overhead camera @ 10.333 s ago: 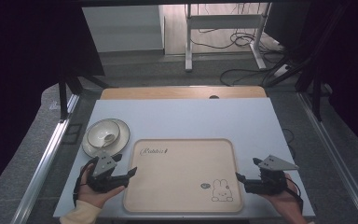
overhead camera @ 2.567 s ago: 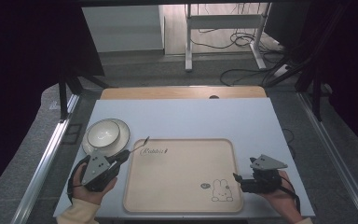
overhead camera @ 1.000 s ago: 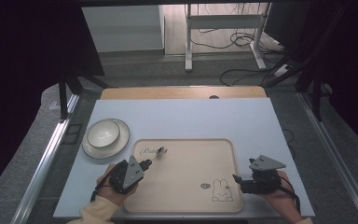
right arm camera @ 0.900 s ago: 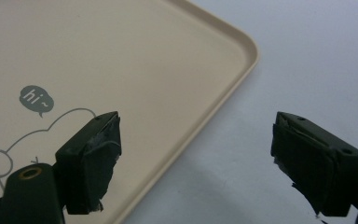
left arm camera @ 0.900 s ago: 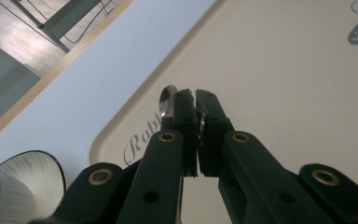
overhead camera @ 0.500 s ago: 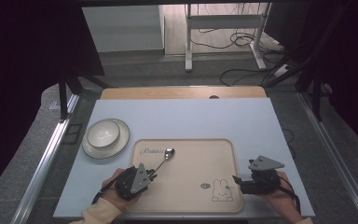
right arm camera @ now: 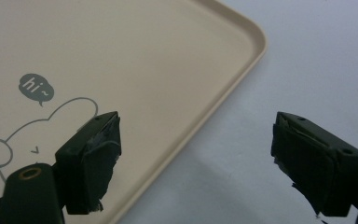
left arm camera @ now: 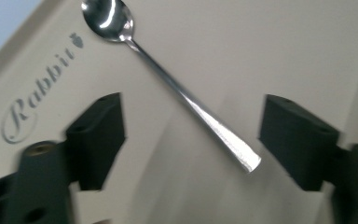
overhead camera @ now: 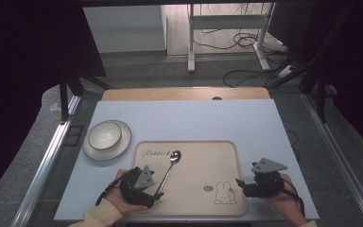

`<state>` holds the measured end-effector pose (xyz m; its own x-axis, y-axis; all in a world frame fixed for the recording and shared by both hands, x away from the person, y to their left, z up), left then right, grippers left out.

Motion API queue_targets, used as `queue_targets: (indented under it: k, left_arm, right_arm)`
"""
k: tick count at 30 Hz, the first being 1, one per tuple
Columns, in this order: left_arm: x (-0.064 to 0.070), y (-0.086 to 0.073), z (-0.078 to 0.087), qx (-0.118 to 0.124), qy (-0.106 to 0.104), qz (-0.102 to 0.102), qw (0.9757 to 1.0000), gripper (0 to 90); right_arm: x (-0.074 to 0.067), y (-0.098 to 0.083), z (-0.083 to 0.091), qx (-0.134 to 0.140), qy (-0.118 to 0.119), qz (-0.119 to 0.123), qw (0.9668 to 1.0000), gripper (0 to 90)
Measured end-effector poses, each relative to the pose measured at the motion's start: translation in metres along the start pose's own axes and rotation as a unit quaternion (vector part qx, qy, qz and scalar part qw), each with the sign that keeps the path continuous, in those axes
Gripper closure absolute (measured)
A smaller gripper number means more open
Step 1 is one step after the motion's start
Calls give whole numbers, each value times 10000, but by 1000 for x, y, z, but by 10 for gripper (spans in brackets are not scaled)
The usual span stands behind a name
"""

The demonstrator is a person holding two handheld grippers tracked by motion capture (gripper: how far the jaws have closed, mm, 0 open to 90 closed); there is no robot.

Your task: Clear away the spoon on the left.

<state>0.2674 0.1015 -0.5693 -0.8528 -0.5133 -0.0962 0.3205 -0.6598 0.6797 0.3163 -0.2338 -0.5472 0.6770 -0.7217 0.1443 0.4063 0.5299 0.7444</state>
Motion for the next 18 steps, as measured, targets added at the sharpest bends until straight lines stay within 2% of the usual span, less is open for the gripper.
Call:
queue_targets:
  k: [3, 7, 14, 18]
  left_arm:
    - [0, 0, 1, 52, -85, 118, 9999, 117]
    - [-7, 3, 9, 293, 29, 328, 9990, 120]
    - [-10, 4, 10, 369, 167, 344, 9986, 127]
    - [-14, 6, 13, 488, 385, 416, 9972, 143]
  right_arm:
    - [0, 0, 0, -1, 1, -1, 10000, 162]
    - [1, 0, 0, 5, -7, -1, 10000, 162]
    - [1, 0, 0, 19, -8, -1, 10000, 162]
    - [1, 1, 1, 41, -31, 3, 10000, 162]
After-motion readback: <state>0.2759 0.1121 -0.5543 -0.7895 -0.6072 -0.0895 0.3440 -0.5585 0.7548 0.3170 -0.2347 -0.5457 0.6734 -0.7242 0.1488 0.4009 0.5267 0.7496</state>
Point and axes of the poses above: each handheld gripper's, and its own axes: z roughly backward along the jaws, y roughly out of its top, x roughly to its right, the point moved 8 cm from there along -z, roughly forward along the jaws, and after that the axes turned 3 degrees about x, right-handed, at the moved point
